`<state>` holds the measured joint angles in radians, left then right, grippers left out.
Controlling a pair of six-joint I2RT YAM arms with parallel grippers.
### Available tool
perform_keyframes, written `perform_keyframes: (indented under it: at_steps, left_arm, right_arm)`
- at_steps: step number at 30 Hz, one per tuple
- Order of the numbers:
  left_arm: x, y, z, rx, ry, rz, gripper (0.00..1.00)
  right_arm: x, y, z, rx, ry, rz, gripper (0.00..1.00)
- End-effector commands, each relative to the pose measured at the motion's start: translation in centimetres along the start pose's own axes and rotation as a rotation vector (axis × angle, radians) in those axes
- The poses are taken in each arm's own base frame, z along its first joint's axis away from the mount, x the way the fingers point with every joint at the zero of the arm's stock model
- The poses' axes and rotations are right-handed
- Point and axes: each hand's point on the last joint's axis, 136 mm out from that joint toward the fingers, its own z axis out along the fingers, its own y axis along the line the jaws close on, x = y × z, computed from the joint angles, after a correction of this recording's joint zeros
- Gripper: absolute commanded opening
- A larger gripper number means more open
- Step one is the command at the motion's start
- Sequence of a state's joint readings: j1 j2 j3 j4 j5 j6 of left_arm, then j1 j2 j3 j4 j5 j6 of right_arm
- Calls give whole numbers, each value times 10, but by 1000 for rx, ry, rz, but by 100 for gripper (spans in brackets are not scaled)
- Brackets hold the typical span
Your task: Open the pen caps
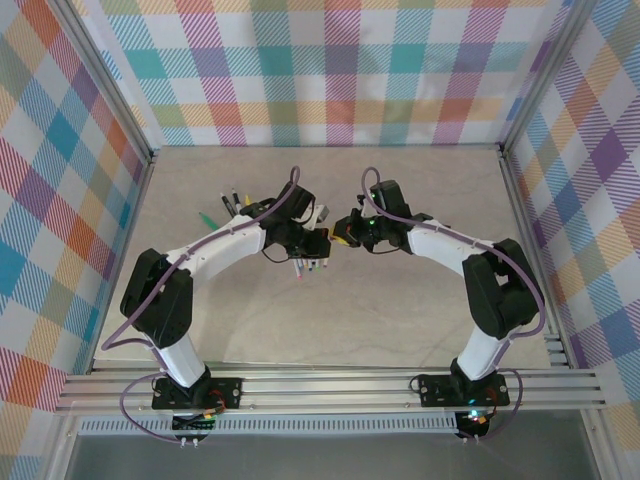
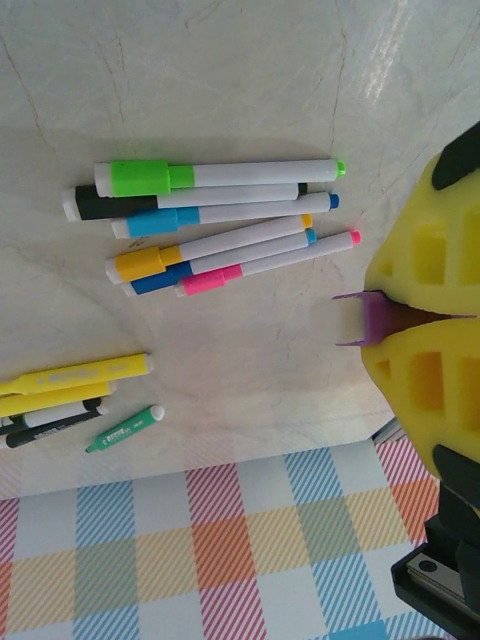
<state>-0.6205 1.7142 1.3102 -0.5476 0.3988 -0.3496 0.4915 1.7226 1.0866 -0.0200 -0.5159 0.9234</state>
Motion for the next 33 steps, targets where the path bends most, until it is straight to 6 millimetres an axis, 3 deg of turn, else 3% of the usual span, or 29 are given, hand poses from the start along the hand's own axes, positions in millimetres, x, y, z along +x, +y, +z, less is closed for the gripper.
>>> perform_keyframes:
  at_steps: [1,2,6,9,13,17,22,24,29,31,33]
  left_arm:
    - [9,-6,3,6,27,28,0]
    - [9,-5,4,3,28,26,0]
    - [9,-6,11,12,34,18,26]
    - [9,-8,17,12,39,17,29]
    - [8,-7,22,3,46,14,27]
    - [8,0,22,-39,42,5,0]
    - [13,0,16,-36,41,14,0]
    - [25,-5,8,-16,52,30,0]
    - [89,-4,-26,-33,100,39,0]
    - [102,0,-41,-37,97,43,0]
    - [102,7,-57,-87,65,54,0]
  right_arm:
    - [-2,9,-3,-21,-19,-32,0]
    - [-1,9,-3,-25,-21,-32,0]
    - [1,13,-5,-44,-19,-24,0]
    - [2,16,-7,-48,-22,-27,0]
    - [4,18,-8,-53,-20,-30,0]
    - [6,15,-8,-49,-14,-25,0]
    - [3,5,-7,-11,-30,-17,0]
    - [-13,-11,-12,52,-80,15,0]
    - [-95,-66,-52,136,-250,165,0]
    - [-108,-73,-53,139,-253,177,0]
    - [-109,-75,-45,136,-233,179,0]
